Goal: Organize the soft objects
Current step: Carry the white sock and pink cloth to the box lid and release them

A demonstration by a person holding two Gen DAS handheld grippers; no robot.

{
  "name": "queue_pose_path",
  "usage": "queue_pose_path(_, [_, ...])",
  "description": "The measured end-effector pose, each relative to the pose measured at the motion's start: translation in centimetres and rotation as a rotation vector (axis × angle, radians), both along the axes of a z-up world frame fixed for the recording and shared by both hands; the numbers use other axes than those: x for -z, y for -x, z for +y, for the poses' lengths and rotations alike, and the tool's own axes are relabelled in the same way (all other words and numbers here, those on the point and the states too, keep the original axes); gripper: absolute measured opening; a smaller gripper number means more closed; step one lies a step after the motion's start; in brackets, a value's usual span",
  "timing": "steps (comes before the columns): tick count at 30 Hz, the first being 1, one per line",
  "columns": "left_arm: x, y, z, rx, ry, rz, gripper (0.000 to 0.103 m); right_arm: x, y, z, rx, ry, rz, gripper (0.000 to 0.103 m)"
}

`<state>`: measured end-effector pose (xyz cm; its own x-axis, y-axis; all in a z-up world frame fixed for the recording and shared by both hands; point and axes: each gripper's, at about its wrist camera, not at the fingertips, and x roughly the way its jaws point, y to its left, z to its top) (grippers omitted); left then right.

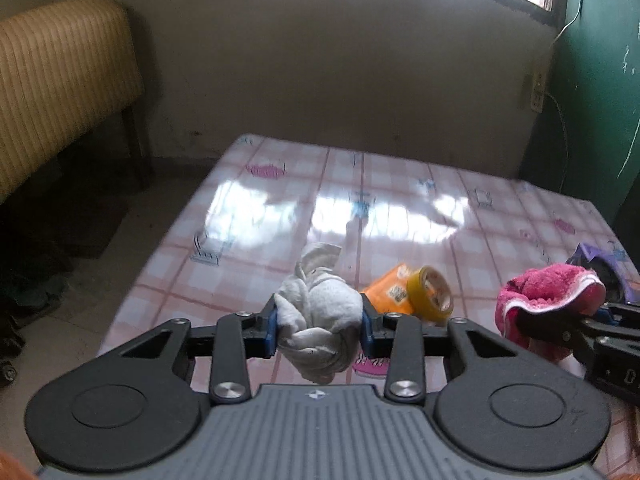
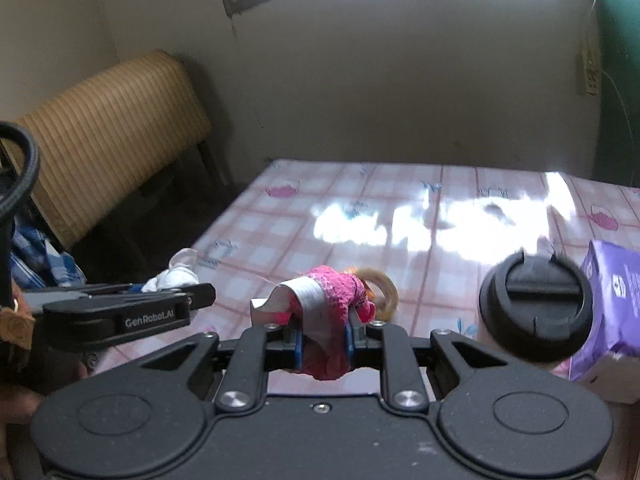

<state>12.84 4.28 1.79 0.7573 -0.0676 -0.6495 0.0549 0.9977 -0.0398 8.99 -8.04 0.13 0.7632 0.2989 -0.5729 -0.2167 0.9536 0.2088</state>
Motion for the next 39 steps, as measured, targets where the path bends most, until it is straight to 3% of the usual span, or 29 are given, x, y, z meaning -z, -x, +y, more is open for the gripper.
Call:
queue_pose_path(8, [-4.0,0.3,-1.8,0.015,-0.018,-0.053,0.039,-4.6,0.0,-1.0,0.009,0.028,-0.066,0.023])
queue_pose_path(15, [-5.3,0.3,-3.5,0.013,-0.023,-0.063,0.039,-7.1,0.2,-2.6,0.029,0.035,-0.095,0.023])
queue_pose_path(39, [-6.0,-1.5,-7.8,0.074,-0.03,-0.027,0.039,-9.7,-0.4,-7.4,0.111,0.035,-0.116,0.023])
